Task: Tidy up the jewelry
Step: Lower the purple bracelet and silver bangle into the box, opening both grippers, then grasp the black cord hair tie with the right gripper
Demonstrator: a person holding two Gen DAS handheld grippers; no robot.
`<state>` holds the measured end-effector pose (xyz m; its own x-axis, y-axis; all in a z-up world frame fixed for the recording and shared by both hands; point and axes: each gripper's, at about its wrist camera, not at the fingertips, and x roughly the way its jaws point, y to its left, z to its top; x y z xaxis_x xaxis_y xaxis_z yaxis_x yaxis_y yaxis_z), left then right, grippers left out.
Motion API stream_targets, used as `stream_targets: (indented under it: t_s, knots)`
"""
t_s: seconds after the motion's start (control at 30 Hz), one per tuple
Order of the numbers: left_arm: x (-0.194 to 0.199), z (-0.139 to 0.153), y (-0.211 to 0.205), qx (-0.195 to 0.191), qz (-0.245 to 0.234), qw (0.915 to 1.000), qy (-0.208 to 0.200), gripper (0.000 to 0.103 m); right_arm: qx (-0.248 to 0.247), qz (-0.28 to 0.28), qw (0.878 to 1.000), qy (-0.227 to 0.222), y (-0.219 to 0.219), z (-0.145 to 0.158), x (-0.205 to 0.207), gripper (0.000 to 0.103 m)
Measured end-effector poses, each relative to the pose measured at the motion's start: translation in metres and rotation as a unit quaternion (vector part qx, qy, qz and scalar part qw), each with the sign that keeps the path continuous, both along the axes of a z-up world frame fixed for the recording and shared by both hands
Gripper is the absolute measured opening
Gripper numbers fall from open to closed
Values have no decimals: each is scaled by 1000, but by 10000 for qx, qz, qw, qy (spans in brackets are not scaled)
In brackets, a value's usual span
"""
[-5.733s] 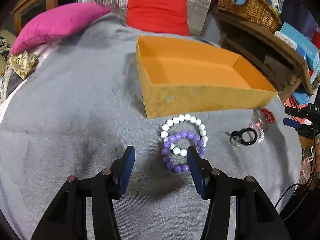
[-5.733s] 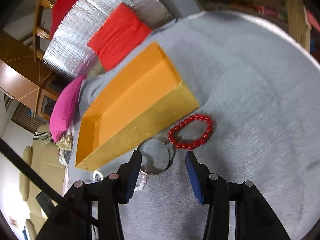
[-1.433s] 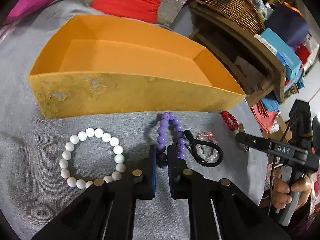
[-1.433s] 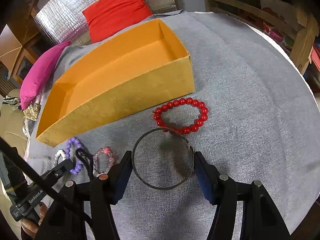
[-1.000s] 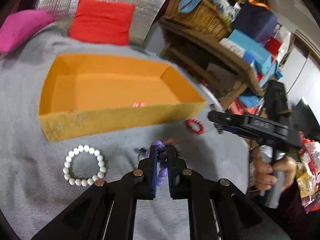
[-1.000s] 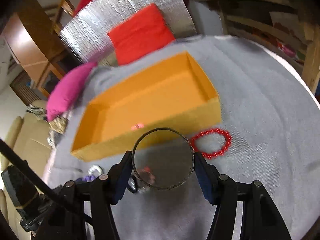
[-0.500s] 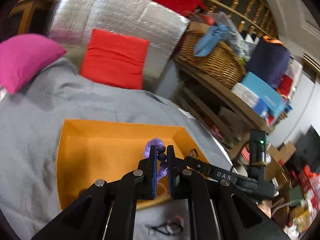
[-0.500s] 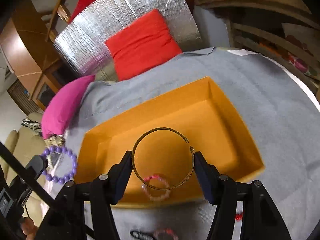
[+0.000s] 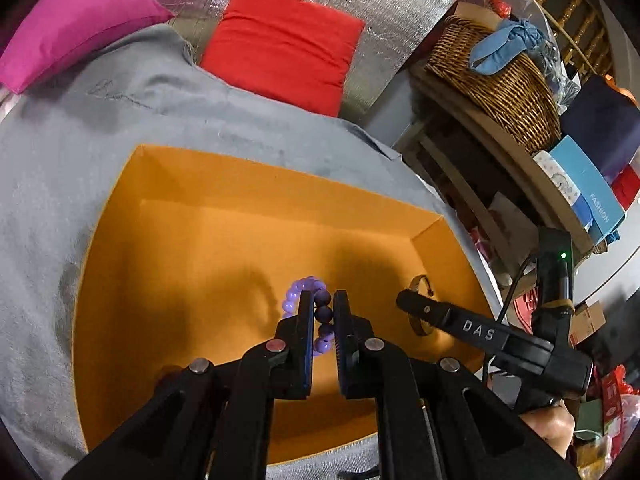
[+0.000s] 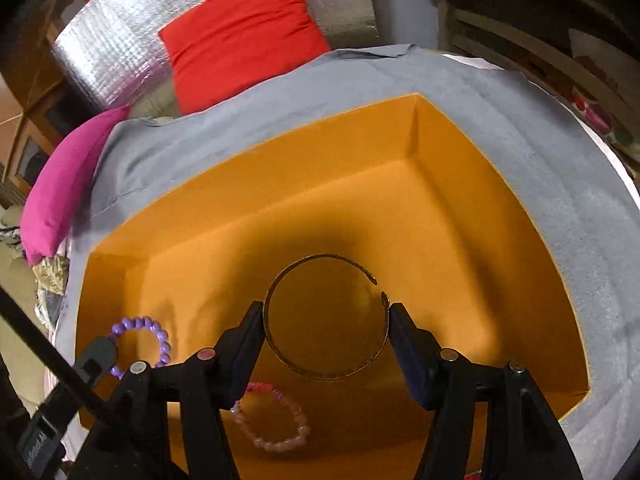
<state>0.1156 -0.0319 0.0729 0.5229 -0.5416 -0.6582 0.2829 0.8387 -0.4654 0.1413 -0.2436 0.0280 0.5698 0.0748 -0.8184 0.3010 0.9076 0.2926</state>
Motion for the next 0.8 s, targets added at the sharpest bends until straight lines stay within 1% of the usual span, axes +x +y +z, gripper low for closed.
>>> stream_targets:
  t_s: [0.03,0.07,0.13,0.17,0.2,0.33,0.4,0.53,0.57,0.6,0.63,0.73,0.8]
  knots:
    - [-1,0,-1,27,1,10000,-1,10,9,-33,10000,-20,-1,0,-1,65]
    - [0,1,-1,49,-21,10000,-7,12,42,-57,10000,-39,-3,1,-3,66]
    - [-4,4,-2,116,-43,9999,-77,26,134,-92,9998,-128,-8,5,-7,67]
    - [-5,6,-1,137,-25,9998,-118,38,155,-116,9996,-196,-10,8,-9,68]
    - [-9,10,0,169,8,9996,-210,44,149,-162,9993,-286,-13,12,-14,68]
    - [-20,27,10,260,104,9984,-493,48,118,-254,9979,-579,-23,26,-30,68]
    - [-27,34,16,352,226,9972,-615,59,94,-296,9969,-721,-27,34,-40,68]
    - [-51,49,32,698,523,9915,-962,63,59,-289,9934,-1108,-32,52,-69,67]
    - [-59,52,36,836,596,9890,-1066,65,44,-252,9925,-1196,-33,57,-80,64]
    - [-65,54,39,933,651,9869,-1146,65,47,-227,9921,-1235,-33,59,-84,61]
    - [-74,56,43,1063,725,9837,-1253,66,72,-178,9914,-1294,-33,63,-93,56]
    - [-99,59,54,1365,853,9758,-1477,67,108,-80,9903,-1384,-33,67,-117,54]
    - [-117,58,65,1467,930,9726,-1548,68,110,-10,9900,-1409,-32,67,-130,54]
